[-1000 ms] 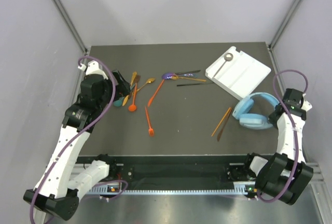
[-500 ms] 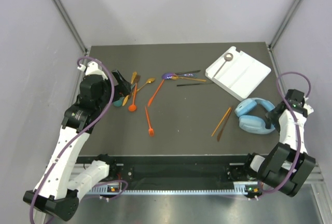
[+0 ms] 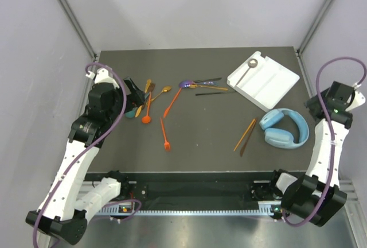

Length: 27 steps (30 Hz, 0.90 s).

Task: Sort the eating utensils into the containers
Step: Place the distractor at the center of the board.

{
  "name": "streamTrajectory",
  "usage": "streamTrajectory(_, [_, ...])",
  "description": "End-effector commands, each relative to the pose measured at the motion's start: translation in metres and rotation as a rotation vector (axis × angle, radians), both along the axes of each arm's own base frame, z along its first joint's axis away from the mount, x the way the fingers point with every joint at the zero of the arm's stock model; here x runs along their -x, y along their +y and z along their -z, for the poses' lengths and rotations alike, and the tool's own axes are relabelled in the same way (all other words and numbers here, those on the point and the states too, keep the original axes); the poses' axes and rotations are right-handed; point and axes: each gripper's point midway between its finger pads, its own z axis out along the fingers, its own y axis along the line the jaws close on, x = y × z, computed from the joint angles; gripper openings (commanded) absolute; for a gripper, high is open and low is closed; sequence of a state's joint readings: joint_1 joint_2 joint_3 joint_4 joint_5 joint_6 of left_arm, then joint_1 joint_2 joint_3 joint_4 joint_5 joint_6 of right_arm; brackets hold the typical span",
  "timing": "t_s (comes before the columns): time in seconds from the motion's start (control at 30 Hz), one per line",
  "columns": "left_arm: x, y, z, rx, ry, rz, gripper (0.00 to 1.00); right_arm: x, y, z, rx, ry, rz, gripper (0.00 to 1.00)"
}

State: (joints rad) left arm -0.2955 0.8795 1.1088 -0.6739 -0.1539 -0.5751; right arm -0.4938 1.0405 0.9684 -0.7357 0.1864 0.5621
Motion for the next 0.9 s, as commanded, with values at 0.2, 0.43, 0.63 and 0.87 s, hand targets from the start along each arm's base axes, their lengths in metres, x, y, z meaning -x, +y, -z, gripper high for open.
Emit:
streamTrajectory(0.2, [-0.016, -0.011, 0.021, 0.032, 0.019, 0.011, 0.97, -0.136, 0.023, -0.012, -0.130, -0.011, -0.336, 0.64])
streamTrajectory(0.43, [-0.004, -0.007, 0.051, 0.062, 0.036, -0.015, 0.97, -0.198, 0.027, -0.003, -0.113, 0.018, -0.371, 0.62])
streamTrajectory(0.63, [-0.002, -0.006, 0.058, 0.054, 0.051, -0.014, 0.97, -0.217, 0.031, 0.019, -0.106, 0.108, -0.362, 0.60])
streamTrajectory(0.87, [-0.003, -0.008, 0.058, 0.050, 0.064, -0.005, 0.96, -0.216, 0.023, 0.055, -0.136, 0.221, -0.327, 0.61])
